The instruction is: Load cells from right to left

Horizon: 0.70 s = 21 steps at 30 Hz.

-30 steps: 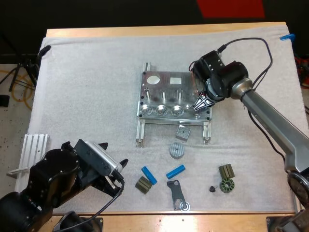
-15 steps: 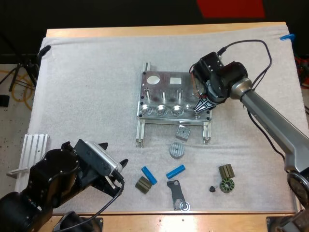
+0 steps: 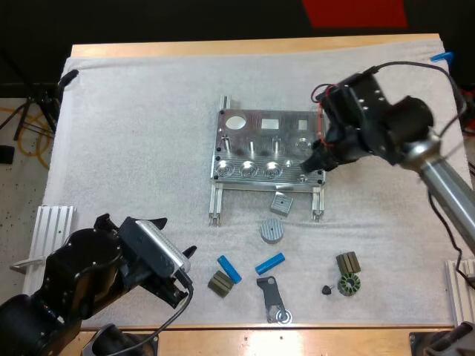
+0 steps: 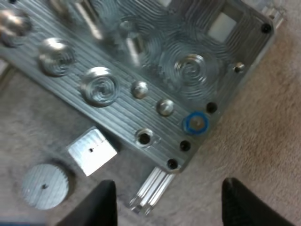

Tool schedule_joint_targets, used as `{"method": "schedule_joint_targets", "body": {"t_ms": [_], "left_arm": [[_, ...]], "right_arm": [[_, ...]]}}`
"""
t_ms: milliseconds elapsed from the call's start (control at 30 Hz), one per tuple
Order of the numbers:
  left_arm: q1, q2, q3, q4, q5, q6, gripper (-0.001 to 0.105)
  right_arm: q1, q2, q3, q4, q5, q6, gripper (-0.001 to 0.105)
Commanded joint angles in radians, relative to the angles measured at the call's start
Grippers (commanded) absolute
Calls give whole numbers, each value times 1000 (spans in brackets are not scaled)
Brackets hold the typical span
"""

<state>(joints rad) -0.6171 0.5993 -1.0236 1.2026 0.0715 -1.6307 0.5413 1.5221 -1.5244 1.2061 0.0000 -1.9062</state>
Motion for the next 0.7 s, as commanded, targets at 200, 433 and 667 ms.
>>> {"method": "schedule_joint_targets", "body": {"t_ms": [200,433,667], "left_arm": [[-5,-6,-6,-10,-17,134,60],[-5,-6,-6,-10,-15,241,60],[-5,-6,-6,-10,65,372,60]], "right_arm": [[-3,-125,-4,119,-119,47,50],[-3,-192,-4,238,-293,70,50],[-3,-257,-4,266,-430,82,50]]}}
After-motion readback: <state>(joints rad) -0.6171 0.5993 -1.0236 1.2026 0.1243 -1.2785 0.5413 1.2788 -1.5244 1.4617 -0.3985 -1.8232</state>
